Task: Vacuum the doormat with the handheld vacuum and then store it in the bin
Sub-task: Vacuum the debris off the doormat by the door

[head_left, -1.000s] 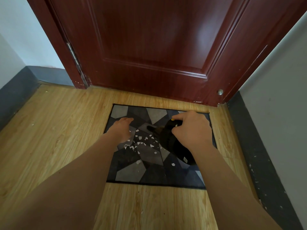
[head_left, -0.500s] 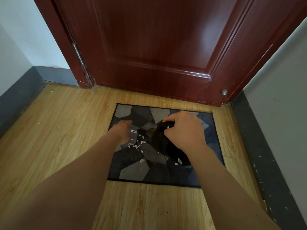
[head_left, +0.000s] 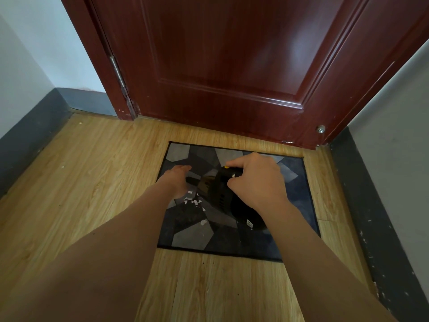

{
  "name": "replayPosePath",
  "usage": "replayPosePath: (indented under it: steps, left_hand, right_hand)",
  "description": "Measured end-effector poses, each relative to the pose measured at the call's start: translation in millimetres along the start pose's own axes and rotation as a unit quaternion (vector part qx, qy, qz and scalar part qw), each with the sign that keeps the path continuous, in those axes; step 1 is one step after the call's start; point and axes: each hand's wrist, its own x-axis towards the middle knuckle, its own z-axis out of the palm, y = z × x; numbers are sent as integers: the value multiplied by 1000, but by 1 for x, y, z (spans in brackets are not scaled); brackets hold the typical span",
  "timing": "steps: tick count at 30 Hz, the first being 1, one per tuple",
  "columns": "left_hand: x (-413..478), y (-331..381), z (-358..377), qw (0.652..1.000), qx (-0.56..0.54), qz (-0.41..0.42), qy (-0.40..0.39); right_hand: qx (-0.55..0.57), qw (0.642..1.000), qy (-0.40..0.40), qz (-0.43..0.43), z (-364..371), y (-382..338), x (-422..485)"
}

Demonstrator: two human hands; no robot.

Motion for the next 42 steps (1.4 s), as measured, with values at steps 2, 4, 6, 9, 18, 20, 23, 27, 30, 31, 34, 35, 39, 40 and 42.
replayPosePath:
  steps: [2,4,6,9,18,20,23,27,30,31,34,35,39,40,42]
  left_hand:
    - [0,-1,-1,1000,-5,0,-4]
    - [0,-1,0,1000,-10,4,-4]
    - [0,0,0,1000,-13,10,-4]
    - [1,7,2,1000,-15,20,-2]
    - [2,35,9,998,-11,65,-12]
    - [3,40,10,997,-4,77,-14]
    - [4,50,10,996,9,88,-14]
    - [3,64,9,994,10,106,-23]
    - [2,68,11,993,14,113,-25]
    - [2,70,12,993,12,115,-30]
    - [0,74,13,993,11,113,-33]
    - [0,74,12,993,12,114,-32]
    - [0,76,11,992,27,117,-34]
    - [0,78,11,992,32,118,-37]
    - [1,80,13,990,39,126,-44]
  right_hand:
    - [-8,1000,-1,-2,0,1,-1]
    - [-18,1000,-2,2,-2,4,-2]
    - [-24,1000,0,7,-6,8,-3]
    - [-31,999,11,13,-13,14,-6]
    - [-37,995,65,61,-28,37,-7]
    - [-50,994,72,71,-33,43,-6]
    - [-59,992,73,82,-39,49,-8]
    - [-55,992,62,92,-42,55,-10]
    - [-47,994,46,92,-41,55,-10]
    - [-45,994,45,93,-41,55,-11]
    - [-47,994,44,90,-41,57,-10]
    - [-47,994,44,91,-41,58,-11]
    - [-51,991,52,109,-47,64,-11]
    - [-58,990,56,113,-49,66,-12]
    - [-70,988,64,121,-52,70,-14]
